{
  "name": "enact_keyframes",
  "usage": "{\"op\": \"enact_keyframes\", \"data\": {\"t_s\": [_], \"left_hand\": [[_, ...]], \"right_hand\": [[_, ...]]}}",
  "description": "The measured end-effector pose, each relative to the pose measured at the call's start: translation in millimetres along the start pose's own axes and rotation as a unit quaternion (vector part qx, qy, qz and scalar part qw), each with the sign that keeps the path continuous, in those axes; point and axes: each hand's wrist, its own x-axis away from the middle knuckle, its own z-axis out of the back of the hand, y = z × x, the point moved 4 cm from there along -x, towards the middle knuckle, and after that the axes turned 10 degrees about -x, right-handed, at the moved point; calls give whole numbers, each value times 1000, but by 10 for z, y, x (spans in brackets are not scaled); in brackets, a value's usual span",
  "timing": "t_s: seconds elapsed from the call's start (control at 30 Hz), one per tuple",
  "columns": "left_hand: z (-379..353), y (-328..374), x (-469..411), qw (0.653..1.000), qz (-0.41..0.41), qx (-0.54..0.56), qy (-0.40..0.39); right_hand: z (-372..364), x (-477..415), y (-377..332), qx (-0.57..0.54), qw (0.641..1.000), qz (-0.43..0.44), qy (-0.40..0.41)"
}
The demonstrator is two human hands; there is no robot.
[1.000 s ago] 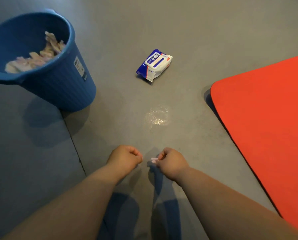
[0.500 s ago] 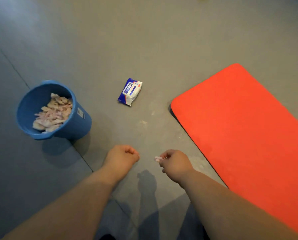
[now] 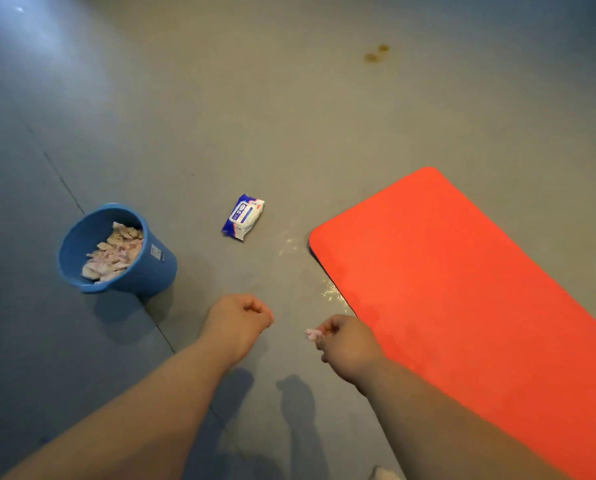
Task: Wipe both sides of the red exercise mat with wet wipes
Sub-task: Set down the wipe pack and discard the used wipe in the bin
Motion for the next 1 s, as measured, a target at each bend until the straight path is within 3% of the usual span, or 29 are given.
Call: {"op": "enact_keyframes", "data": {"t_s": [0.33,0.63,1.0], "left_hand": [[10,492,732,998,36,-7,50],[430,875,628,996,23,62,52],[-278,73,574,988,105,73,84]], "right_hand": [[800,547,-105,-16,999,-7,-35],[999,662,-664,-7,999,32,-42],[511,332,75,45,991,-11,-128]]}}
